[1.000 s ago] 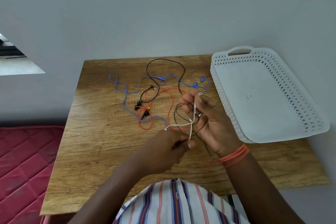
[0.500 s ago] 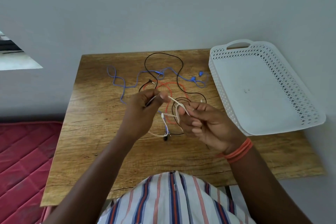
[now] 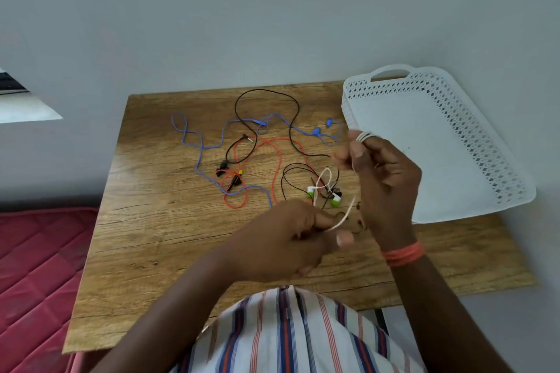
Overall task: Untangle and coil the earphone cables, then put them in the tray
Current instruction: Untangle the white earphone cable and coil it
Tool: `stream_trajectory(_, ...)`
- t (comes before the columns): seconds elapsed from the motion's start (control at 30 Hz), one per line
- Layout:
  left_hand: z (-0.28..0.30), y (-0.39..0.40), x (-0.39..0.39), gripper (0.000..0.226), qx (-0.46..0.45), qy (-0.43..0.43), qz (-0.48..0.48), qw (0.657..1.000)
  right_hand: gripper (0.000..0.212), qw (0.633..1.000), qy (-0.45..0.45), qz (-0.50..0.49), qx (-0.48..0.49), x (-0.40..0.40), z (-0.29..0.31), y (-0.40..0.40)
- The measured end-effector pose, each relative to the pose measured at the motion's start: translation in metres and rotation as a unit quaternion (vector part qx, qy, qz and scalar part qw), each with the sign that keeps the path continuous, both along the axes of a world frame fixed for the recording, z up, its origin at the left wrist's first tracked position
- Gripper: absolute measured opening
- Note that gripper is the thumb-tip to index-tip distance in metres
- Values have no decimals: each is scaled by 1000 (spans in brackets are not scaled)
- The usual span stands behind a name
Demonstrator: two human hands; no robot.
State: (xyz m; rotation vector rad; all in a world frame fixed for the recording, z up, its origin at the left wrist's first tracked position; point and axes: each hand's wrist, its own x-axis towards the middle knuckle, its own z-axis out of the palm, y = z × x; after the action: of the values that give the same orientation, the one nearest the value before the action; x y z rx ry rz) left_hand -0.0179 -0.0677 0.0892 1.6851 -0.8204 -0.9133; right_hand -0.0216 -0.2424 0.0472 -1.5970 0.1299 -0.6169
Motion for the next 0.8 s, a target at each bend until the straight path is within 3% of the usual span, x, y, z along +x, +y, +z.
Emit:
stream_trajectory(0.07,16,4,10,30,-28,-80,56,995,14,996,36,50,-65,-8,-3,-1)
stream_trajectory(0.13,17,9,26,26,-36,-132,170,976,17,985,101,127,-57,-13,-5,-3)
stream_trajectory(0.2,10,15,42,24,-51,-108,274,954,21,964,162,213,7,-18,-4,-4)
stream_trajectory(0.37,-15,16,51,26,-62,-91,360,926,24,880,209,400,150,-18,7,-4)
stream_trajectory(0.5,-30,10,49,29,-56,-73,379,921,20,793,179,459,358,-10,10,-2)
stream_trajectory(0.6,-46,5,40,39,-9,-25,311,950,17,678,98,446,577,-3,11,-8)
stream_trajectory(0.63,-50,2,35,41,1,7,275,961,22,661,71,408,626,1,11,-9)
stream_trajectory(0.67,-52,-1,29,41,1,38,237,971,29,675,55,343,651,6,13,-11)
stream_trajectory(0.7,-54,-4,24,40,0,56,196,979,33,712,48,261,651,10,15,-11)
stream_trajectory(0.8,-52,-5,13,30,6,61,89,994,17,801,25,91,591,18,18,-14)
